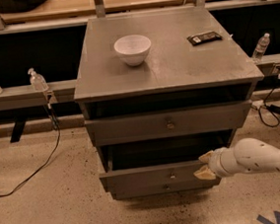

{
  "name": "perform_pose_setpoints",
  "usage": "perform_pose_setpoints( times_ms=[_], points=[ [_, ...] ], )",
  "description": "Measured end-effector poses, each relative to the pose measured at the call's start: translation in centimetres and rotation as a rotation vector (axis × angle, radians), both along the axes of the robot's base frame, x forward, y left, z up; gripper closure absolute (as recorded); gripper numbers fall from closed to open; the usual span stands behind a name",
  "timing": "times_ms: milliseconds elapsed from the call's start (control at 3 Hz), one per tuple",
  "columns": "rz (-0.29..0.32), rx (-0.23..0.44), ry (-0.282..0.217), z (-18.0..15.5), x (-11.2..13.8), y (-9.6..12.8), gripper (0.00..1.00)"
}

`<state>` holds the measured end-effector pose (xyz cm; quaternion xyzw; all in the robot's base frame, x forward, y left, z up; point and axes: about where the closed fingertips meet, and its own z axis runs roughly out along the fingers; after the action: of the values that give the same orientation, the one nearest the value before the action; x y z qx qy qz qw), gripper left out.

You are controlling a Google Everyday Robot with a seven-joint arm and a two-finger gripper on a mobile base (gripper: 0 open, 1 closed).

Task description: Open middle drawer

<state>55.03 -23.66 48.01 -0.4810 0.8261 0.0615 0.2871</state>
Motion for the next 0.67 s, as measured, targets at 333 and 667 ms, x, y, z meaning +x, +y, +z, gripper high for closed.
perform_pose_setpoints(
  times_ms=[333,667],
  points=[
    [0.06,-0.047,0.014,-1.9,1.5,-0.6,0.48],
    [0.108,-0.069,0.05,-3.0,2.4,-0.8,0.45]
  ],
)
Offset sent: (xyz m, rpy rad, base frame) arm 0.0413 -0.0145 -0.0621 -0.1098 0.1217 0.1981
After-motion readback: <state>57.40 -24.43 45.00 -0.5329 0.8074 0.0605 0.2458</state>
